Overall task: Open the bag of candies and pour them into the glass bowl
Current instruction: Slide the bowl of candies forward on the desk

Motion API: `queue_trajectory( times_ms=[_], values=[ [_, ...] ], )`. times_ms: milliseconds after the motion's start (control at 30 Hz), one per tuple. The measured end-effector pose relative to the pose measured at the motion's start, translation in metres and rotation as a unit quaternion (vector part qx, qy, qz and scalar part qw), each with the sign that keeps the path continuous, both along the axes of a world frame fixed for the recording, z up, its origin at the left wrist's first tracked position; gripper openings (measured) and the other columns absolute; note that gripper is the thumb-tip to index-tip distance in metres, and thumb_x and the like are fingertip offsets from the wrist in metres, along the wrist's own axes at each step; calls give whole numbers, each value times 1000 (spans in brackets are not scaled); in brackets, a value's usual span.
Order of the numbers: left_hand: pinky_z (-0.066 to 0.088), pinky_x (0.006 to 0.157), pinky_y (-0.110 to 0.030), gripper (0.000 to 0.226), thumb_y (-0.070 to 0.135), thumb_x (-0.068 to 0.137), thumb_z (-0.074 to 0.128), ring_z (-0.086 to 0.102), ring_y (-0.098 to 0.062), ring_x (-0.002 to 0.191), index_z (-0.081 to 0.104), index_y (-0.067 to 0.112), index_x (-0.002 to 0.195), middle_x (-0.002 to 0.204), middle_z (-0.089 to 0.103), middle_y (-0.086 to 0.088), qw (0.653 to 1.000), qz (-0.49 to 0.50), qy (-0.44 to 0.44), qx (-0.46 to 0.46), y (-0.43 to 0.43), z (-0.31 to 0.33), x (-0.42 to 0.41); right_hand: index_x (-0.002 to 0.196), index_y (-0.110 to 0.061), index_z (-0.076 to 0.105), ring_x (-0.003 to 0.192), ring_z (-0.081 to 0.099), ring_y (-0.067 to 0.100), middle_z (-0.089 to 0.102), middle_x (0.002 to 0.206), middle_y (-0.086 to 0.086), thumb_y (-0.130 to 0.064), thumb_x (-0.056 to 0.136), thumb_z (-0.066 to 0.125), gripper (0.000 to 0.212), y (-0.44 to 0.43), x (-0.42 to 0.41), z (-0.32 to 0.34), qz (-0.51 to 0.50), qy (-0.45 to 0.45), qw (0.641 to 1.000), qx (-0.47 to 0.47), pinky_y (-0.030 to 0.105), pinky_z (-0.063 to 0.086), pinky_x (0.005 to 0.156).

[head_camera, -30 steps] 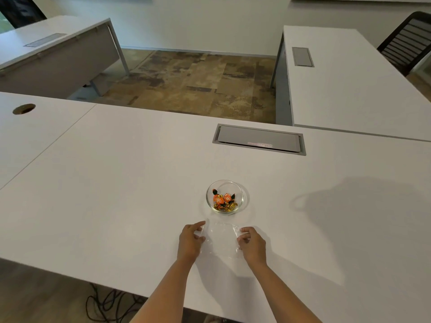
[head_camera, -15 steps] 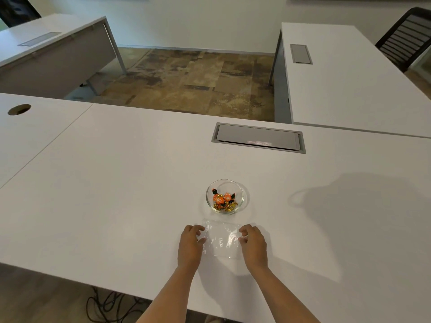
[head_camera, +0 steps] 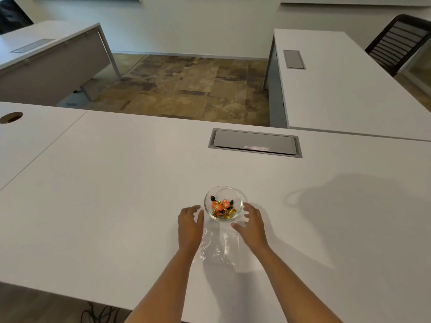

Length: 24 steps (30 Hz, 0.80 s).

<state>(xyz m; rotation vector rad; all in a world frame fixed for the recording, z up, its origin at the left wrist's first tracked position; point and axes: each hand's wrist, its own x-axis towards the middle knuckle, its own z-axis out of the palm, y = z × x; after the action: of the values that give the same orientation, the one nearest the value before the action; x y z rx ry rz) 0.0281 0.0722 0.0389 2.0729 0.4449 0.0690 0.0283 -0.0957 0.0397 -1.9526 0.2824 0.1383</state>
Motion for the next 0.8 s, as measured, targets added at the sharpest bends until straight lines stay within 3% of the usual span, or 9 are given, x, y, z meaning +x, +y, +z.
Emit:
queue_trajectory(
  times_ms=[133, 367, 533, 667, 733, 800],
  values=[
    [45, 101, -37, 39, 26, 95, 48, 55, -24, 118, 52, 10, 130, 135, 52, -12, 996, -14, 37, -78, -8, 14, 33, 140, -17, 30, 129, 40, 26, 36, 142, 8, -7, 67, 81, 90, 0, 23, 2, 67, 49, 996, -18, 38, 41, 105],
    [39, 107, -43, 42, 28, 98, 38, 48, -31, 129, 46, 13, 136, 140, 52, -13, 989, -43, 96, -105, -19, 15, 43, 134, -18, 37, 122, 49, 28, 48, 133, 7, -2, 62, 82, 87, 3, 25, 3, 75, 41, 996, 38, 48, 46, 102],
    [43, 103, -42, 38, 30, 97, 36, 54, -30, 121, 56, 13, 126, 130, 61, -13, 989, -4, 93, -113, -24, 15, 44, 135, -22, 35, 122, 49, 23, 47, 135, 2, -8, 65, 82, 85, 4, 24, 0, 66, 50, 993, 79, 39, 45, 104],
    [44, 102, -42, 38, 31, 98, 37, 58, -30, 117, 59, 11, 123, 126, 64, -13, 990, 7, 91, -104, -28, 21, 49, 134, -29, 34, 116, 48, 14, 45, 130, -6, -7, 65, 83, 87, -4, 23, 0, 54, 69, 988, 125, 16, 47, 85],
    [45, 105, -44, 39, 30, 98, 38, 59, -31, 116, 58, 11, 124, 125, 65, -14, 990, 5, 85, -109, -35, 28, 54, 138, -26, 31, 116, 46, 12, 42, 138, -3, -7, 66, 82, 90, -12, 26, 5, 46, 69, 987, 141, 18, 47, 88],
    [45, 105, -47, 39, 29, 97, 38, 60, -31, 115, 59, 10, 124, 124, 65, -14, 991, -3, 74, -112, -45, 39, 61, 141, -24, 29, 125, 46, 18, 40, 145, 0, -6, 68, 80, 91, -23, 32, 14, 39, 65, 986, 148, 28, 45, 96]
  ],
)
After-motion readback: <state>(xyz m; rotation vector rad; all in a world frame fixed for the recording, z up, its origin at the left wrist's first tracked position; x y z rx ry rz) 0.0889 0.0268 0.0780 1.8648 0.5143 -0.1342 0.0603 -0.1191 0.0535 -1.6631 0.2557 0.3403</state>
